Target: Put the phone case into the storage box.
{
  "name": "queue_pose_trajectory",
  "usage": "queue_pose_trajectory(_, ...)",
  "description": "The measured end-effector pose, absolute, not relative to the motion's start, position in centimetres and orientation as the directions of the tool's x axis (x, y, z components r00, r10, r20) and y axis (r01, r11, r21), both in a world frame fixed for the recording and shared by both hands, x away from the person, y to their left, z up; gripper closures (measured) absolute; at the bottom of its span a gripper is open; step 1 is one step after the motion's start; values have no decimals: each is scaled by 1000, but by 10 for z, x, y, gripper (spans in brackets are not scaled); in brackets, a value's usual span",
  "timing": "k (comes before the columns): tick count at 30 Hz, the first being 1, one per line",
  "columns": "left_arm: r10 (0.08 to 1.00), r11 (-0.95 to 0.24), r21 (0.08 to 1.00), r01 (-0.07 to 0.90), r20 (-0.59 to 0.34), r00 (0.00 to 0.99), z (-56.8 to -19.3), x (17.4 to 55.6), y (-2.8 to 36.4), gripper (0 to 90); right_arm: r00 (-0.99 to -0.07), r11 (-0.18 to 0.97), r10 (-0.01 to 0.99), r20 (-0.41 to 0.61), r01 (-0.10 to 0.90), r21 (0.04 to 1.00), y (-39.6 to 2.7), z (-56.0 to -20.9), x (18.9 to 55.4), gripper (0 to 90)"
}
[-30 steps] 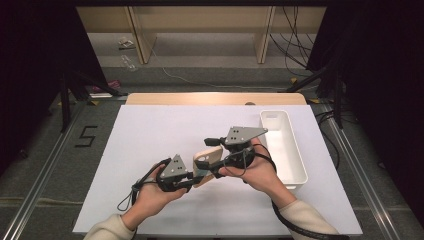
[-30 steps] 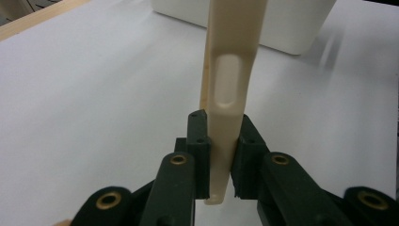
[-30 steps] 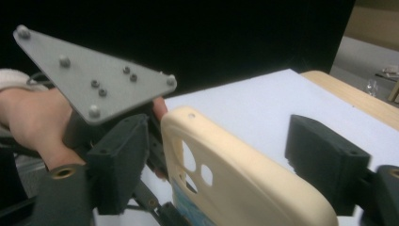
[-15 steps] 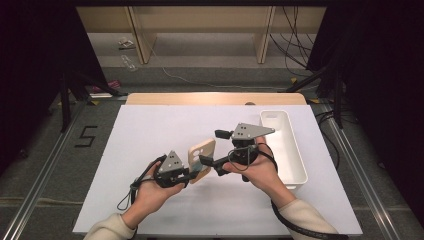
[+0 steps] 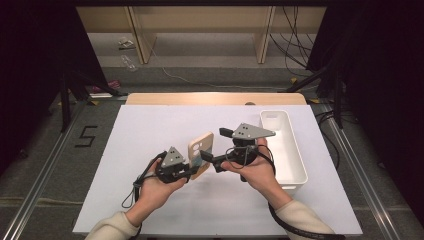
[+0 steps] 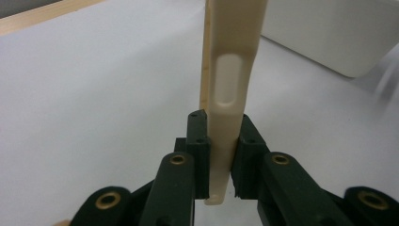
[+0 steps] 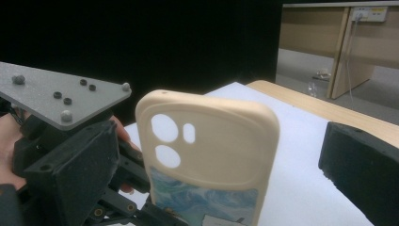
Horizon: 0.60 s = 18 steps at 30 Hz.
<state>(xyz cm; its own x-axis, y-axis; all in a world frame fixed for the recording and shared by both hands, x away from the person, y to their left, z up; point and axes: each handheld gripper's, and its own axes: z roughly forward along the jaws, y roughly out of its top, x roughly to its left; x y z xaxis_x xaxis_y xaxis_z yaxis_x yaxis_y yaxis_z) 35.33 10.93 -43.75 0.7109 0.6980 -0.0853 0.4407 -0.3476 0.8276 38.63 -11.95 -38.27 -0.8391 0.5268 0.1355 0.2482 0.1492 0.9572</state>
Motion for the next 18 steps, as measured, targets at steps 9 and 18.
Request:
queue_pose_trajectory(9,694,-355,825,439,-82,716,-437,354,97,792,-812,136,565,145,264,955,-118,-388,387,1)
queue_pose_trajectory(18,684,-361,825,435,-83,725,-437,354,84,792,-799,133,584,143,268,954,-115,-391,386,2)
